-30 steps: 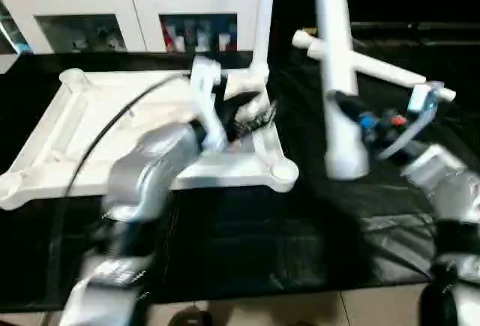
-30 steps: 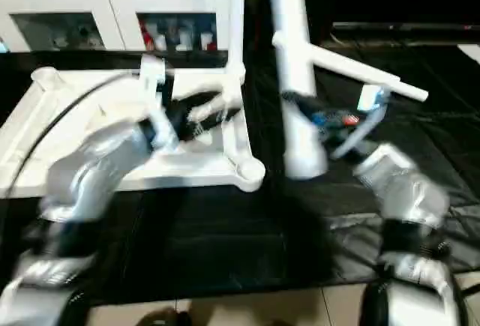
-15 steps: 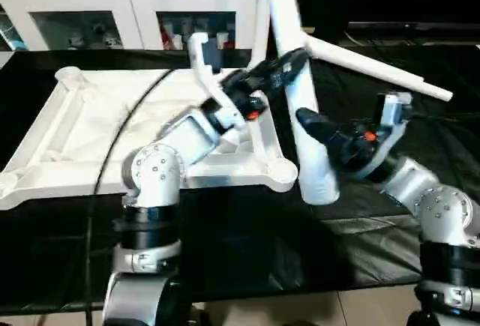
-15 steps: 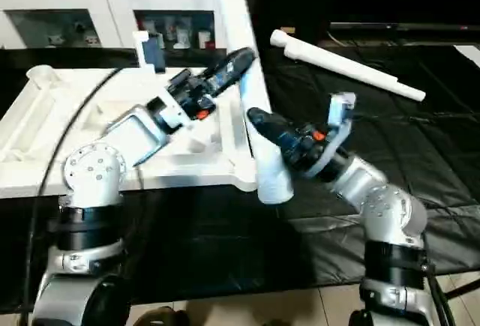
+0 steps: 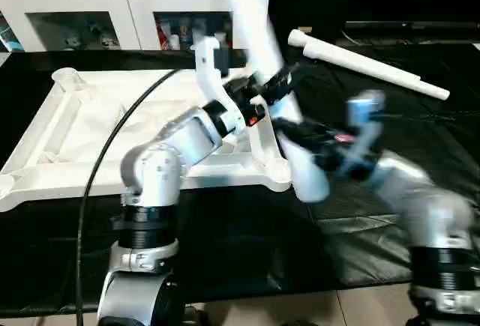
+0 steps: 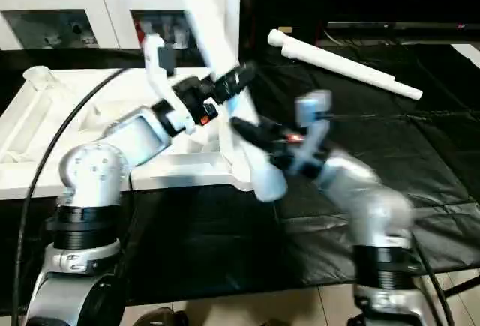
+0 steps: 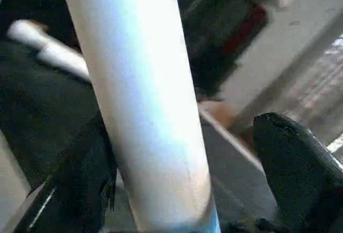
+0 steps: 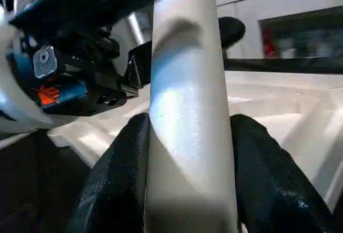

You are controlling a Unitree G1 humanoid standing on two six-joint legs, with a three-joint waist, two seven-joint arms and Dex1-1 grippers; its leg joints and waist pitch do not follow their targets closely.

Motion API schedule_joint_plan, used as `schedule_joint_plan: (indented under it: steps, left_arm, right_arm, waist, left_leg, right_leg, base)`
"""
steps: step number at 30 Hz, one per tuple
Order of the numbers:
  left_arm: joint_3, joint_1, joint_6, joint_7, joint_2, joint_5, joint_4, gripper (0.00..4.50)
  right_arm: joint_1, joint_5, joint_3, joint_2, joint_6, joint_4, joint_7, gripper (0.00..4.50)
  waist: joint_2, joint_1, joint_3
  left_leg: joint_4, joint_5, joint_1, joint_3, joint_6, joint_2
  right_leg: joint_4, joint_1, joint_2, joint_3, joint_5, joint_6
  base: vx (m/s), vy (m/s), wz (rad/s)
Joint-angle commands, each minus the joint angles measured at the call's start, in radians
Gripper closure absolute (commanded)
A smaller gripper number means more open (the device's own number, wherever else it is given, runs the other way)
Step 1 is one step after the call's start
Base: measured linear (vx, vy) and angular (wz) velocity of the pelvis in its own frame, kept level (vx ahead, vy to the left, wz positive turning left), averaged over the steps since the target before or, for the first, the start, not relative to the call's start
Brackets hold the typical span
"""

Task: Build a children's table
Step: Insert table leg to table base

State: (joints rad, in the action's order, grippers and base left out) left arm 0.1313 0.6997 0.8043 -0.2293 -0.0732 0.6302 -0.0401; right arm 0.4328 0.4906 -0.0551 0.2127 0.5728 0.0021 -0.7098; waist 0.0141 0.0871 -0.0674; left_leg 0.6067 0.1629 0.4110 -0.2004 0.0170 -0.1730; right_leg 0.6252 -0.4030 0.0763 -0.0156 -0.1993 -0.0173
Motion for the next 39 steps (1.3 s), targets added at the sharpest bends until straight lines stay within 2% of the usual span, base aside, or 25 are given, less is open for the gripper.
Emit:
schedule_joint_plan:
  steps: [1,2,3,4,6,8,9,12,15,18,23,36,39]
  left_arm:
    - [0.002,0.029,-0.033,0.084,-0.030,-0.038,-0.014,0.72]
    - [0.013,0.034,-0.046,0.115,-0.047,-0.046,-0.020,0.75]
    - [0.018,0.035,-0.046,0.123,-0.053,-0.044,-0.021,0.75]
    - [0.034,0.038,-0.045,0.148,-0.076,-0.033,-0.023,1.03]
    - [0.054,0.039,-0.042,0.183,-0.111,-0.013,-0.024,1.17]
    - [0.051,0.036,-0.041,0.195,-0.126,-0.011,-0.023,1.27]
    - [0.043,0.033,-0.042,0.201,-0.132,-0.016,-0.022,1.40]
    - [0.041,0.028,-0.050,0.234,-0.157,-0.025,-0.014,1.59]
    - [0.045,0.028,-0.052,0.249,-0.162,-0.026,-0.009,1.88]
    - [0.043,0.030,-0.058,0.255,-0.160,-0.023,-0.005,2.06]
    - [0.044,0.036,-0.069,0.261,-0.154,-0.014,-0.009,2.47]
    - [0.049,0.052,-0.103,0.264,-0.131,-0.012,-0.029,2.63]
    - [0.038,0.052,-0.126,0.268,-0.111,-0.013,-0.037,2.63]
  right_arm:
    - [0.022,-0.075,0.046,-0.014,-0.068,-0.032,0.054,2.67]
    - [0.024,-0.134,0.085,-0.010,-0.111,-0.033,0.080,2.67]
    - [0.024,-0.153,0.099,-0.009,-0.123,-0.033,0.087,2.67]
    - [0.024,-0.209,0.145,-0.007,-0.158,-0.035,0.108,2.67]
    - [0.030,-0.261,0.178,-0.032,-0.189,-0.022,0.164,2.67]
    - [0.039,-0.288,0.184,-0.052,-0.203,-0.005,0.213,2.67]
    - [0.044,-0.305,0.185,-0.064,-0.213,0.006,0.239,2.67]
    - [0.056,-0.339,0.183,-0.091,-0.260,0.025,0.288,2.67]
    - [0.063,-0.342,0.180,-0.094,-0.274,0.030,0.296,2.67]
    - [0.069,-0.357,0.184,-0.094,-0.286,0.040,0.305,2.67]
    - [0.076,-0.365,0.190,-0.099,-0.300,0.050,0.306,2.67]
    - [0.093,-0.372,0.208,-0.093,-0.303,0.069,0.280,2.67]
    - [0.099,-0.346,0.198,-0.097,-0.285,0.071,0.255,2.67]
  waist:
    - [-0.019,-0.003,0.078]
    - [-0.021,-0.004,0.079]
    - [-0.022,-0.005,0.080]
    - [-0.020,-0.004,0.080]
    - [-0.017,-0.005,0.081]
    - [-0.018,-0.006,0.081]
    - [-0.022,-0.009,0.080]
    - [-0.017,-0.008,0.081]
    - [-0.014,-0.007,0.082]
    - [-0.017,-0.008,0.085]
    - [-0.016,-0.008,0.085]
    - [-0.014,-0.007,0.087]
    - [-0.013,-0.007,0.086]
  left_leg:
    - [-0.065,0.135,-0.030,0.025,0.005,-0.045]
    - [-0.065,0.134,-0.030,0.025,0.001,-0.045]
    - [-0.063,0.125,-0.029,0.024,-0.001,-0.044]
    - [-0.062,0.116,-0.028,0.024,-0.003,-0.043]
    - [-0.061,0.113,-0.028,0.023,-0.010,-0.042]
    - [-0.061,0.113,-0.028,0.024,-0.017,-0.042]
    - [-0.061,0.117,-0.027,0.023,-0.021,-0.040]
    - [-0.062,0.130,-0.030,0.024,-0.020,-0.044]
    - [-0.062,0.130,-0.032,0.025,-0.018,-0.045]
    - [-0.060,0.104,-0.028,0.025,-0.028,-0.043]
    - [-0.058,0.103,-0.028,0.023,-0.037,-0.042]
    - [-0.055,0.093,-0.029,0.023,-0.042,-0.043]
    - [-0.056,0.103,-0.030,0.023,-0.040,-0.042]
  right_leg:
    - [-0.082,0.036,0.052,0.024,-0.183,0.157]
    - [-0.082,0.038,0.052,0.024,-0.162,0.162]
    - [-0.081,0.039,0.050,0.024,-0.141,0.165]
    - [-0.078,0.041,0.051,0.024,-0.122,0.171]
    - [-0.076,0.039,0.049,0.025,-0.104,0.176]
    - [-0.076,0.039,0.049,0.024,-0.098,0.181]
    - [-0.077,0.040,0.047,0.024,-0.100,0.181]
    - [-0.076,0.037,0.047,0.024,-0.113,0.182]
    - [-0.074,0.036,0.045,0.024,-0.095,0.176]
    - [-0.069,0.041,0.046,0.022,-0.045,0.182]
    - [-0.070,0.041,0.046,0.023,-0.042,0.189]
    - [-0.066,0.042,0.045,0.022,-0.023,0.196]
    - [-0.067,0.042,0.046,0.022,-0.036,0.195]
  base:
    - [0.000,0.000,0.00]
    - [0.000,0.000,0.00]
    - [0.000,0.000,0.00]
    - [0.000,0.000,0.00]
    - [0.000,0.000,0.00]
    - [0.000,0.000,0.00]
    - [0.000,0.000,0.00]
    - [0.000,0.000,0.00]
    - [0.000,0.000,0.00]
    - [0.000,0.000,0.00]
    - [0.000,0.000,0.00]
    - [0.000,0.000,0.00]
    - [0.000,0.000,0.00]
